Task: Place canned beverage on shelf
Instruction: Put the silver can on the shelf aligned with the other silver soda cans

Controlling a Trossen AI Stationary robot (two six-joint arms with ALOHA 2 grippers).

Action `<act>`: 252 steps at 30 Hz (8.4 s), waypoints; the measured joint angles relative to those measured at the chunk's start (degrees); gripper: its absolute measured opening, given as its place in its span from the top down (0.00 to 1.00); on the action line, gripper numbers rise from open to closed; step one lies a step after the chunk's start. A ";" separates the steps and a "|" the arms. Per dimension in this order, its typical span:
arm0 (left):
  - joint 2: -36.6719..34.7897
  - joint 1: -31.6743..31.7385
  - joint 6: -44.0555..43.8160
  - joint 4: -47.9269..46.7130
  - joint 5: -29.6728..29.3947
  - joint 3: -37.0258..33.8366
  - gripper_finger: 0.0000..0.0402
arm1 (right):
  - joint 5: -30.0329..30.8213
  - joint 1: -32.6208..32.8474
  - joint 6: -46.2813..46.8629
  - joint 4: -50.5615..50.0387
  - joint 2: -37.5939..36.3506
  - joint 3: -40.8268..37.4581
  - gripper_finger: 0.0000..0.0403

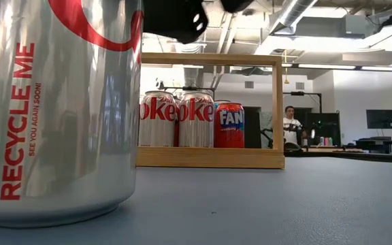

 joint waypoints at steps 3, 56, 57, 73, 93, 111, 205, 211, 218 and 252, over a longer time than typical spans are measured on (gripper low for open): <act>0.00 0.00 0.01 -0.03 -0.04 0.00 0.26 | -1.59 -0.60 0.37 3.80 1.88 0.00 0.04; 0.00 0.02 -2.17 0.02 -13.20 0.00 0.26 | 47.41 6.21 42.88 -20.09 4.70 1.07 0.39; -0.01 0.02 -2.17 0.02 -13.30 0.00 0.26 | 47.46 6.21 42.93 -20.09 4.72 1.07 0.39; -0.01 0.17 -3.20 0.07 -14.35 0.00 0.26 | 52.45 5.20 43.76 -23.09 4.87 0.94 0.39; -0.01 0.17 -3.22 0.18 -14.33 0.00 0.26 | 51.53 3.11 41.30 -23.48 4.85 0.94 0.38; 0.00 0.17 -2.73 0.29 -14.35 0.00 0.26 | 39.06 2.51 41.50 -24.97 5.26 0.67 0.10; 5.64 21.65 64.84 17.84 17.65 -11.63 0.32 | 41.84 14.19 50.92 -51.02 -7.30 -1.62 0.10; 5.62 20.12 78.29 17.54 17.62 -11.61 0.31 | 41.88 14.19 55.85 -51.07 -7.30 -1.62 0.10; 5.62 18.03 94.29 18.27 17.32 -11.61 0.31 | 42.92 15.92 55.06 -48.17 -7.30 -1.60 0.10; 5.62 16.04 124.85 28.25 24.61 -11.69 0.31 | 37.57 12.15 21.79 10.45 -7.35 -23.39 0.15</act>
